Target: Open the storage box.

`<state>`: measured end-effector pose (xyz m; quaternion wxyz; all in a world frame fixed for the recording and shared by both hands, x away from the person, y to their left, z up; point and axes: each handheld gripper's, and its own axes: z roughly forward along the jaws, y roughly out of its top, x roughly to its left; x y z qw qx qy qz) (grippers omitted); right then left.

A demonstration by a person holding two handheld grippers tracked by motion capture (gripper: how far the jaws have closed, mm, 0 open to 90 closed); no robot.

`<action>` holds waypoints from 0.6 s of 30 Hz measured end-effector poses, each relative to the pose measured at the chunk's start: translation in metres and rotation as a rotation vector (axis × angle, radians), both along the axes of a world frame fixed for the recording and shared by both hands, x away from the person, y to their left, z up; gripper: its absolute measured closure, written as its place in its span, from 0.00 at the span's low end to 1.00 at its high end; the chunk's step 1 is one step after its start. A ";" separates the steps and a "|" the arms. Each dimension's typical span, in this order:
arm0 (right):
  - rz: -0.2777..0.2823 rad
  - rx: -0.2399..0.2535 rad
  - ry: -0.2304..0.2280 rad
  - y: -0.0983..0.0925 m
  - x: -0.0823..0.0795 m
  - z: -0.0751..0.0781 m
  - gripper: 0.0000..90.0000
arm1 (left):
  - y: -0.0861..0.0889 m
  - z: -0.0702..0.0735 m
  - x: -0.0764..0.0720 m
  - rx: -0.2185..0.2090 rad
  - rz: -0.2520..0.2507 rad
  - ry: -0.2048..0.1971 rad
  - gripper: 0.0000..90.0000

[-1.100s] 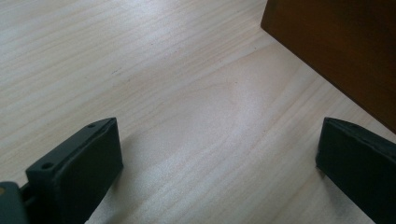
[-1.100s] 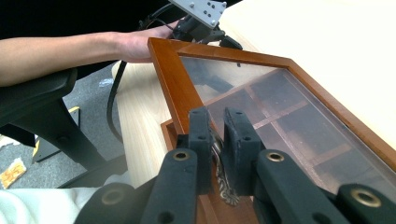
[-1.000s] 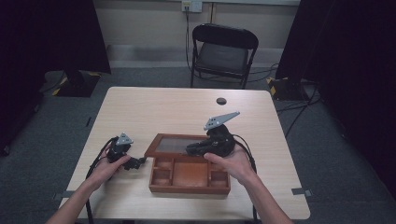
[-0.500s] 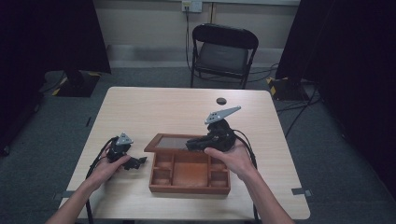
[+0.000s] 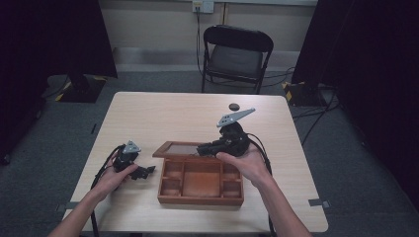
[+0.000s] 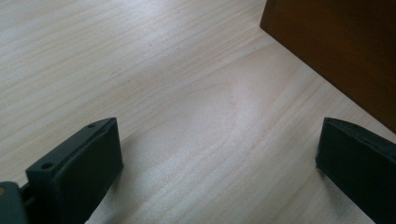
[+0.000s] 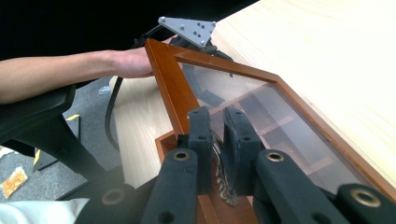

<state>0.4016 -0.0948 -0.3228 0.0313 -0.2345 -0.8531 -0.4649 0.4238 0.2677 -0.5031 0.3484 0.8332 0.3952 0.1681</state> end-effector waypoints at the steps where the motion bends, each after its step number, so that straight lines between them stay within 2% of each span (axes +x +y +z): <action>1: -0.002 0.002 -0.001 0.000 0.000 0.001 0.92 | 0.000 0.000 0.000 0.000 0.000 0.000 0.00; 18: -0.008 0.006 -0.011 0.000 0.005 0.004 0.92 | 0.000 0.000 0.000 -0.001 0.000 0.001 0.00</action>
